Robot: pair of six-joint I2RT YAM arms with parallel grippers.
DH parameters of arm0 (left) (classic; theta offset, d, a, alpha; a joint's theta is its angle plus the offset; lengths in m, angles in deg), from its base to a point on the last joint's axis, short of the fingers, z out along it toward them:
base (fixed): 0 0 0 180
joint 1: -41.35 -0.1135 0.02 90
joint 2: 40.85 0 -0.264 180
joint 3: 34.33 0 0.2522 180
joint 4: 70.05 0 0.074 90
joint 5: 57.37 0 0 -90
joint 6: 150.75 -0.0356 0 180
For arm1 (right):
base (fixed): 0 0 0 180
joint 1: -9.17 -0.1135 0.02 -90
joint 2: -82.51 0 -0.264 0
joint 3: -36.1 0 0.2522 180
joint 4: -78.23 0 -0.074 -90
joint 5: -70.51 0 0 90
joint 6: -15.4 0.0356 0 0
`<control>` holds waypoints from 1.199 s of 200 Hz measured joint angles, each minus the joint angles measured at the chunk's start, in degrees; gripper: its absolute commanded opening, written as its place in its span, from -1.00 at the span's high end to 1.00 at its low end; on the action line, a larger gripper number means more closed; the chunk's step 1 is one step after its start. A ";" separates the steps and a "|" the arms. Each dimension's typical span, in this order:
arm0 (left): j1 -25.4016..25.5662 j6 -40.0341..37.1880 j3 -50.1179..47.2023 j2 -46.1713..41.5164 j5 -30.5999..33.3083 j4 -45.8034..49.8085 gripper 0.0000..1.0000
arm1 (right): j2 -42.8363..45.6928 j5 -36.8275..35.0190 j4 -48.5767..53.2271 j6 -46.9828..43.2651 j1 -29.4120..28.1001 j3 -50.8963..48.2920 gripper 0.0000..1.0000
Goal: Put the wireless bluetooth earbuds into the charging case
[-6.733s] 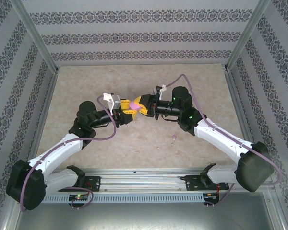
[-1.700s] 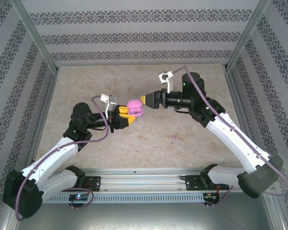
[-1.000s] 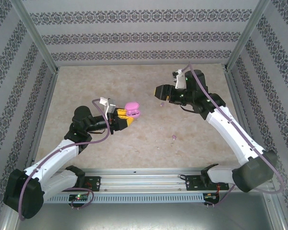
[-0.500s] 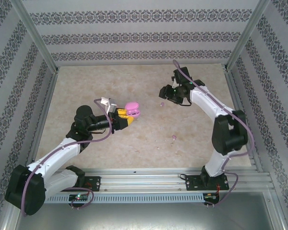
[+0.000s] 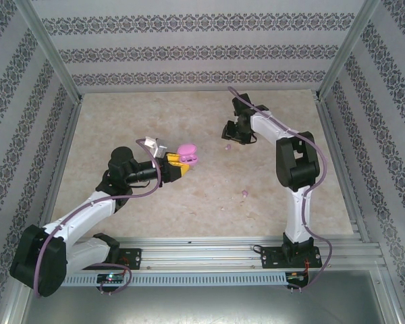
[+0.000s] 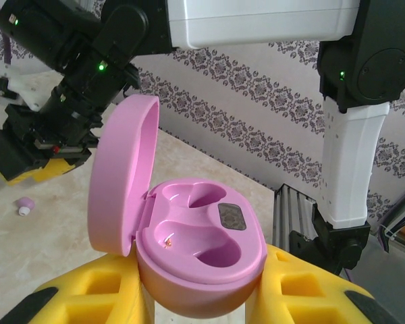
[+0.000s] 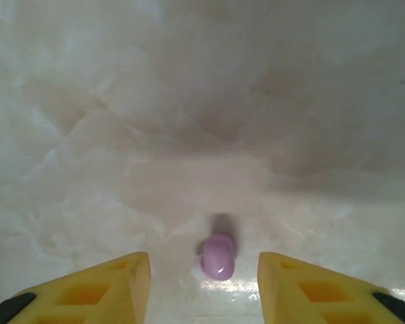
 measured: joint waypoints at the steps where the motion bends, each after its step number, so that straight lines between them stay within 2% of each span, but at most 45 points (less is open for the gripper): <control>1: -0.02 0.00 0.02 0.00 0.00 0.00 0.59 | -0.11 -0.09 0.04 0.00 0.00 0.00 0.12; 68: -0.31 0.00 0.44 -0.31 -0.17 -0.04 0.60 | -2.51 -1.55 1.20 -1.33 -0.24 0.28 0.25; 118: -0.31 -0.63 0.44 -1.77 -0.20 0.26 0.60 | -4.33 -2.71 3.08 -2.58 -1.29 1.70 0.52; 179: -0.31 -1.70 0.44 -2.99 -0.17 1.73 0.60 | -3.93 -2.91 3.82 -3.13 -1.73 1.77 0.71; 213: -0.31 -2.60 0.44 -4.24 -0.17 3.21 0.61 | 0.52 -2.91 5.25 -3.48 -2.56 -1.38 0.74; 240: -0.31 -3.45 0.44 -4.59 -0.11 3.69 0.61 | 8.55 -2.93 6.45 -3.89 -3.48 -4.83 0.75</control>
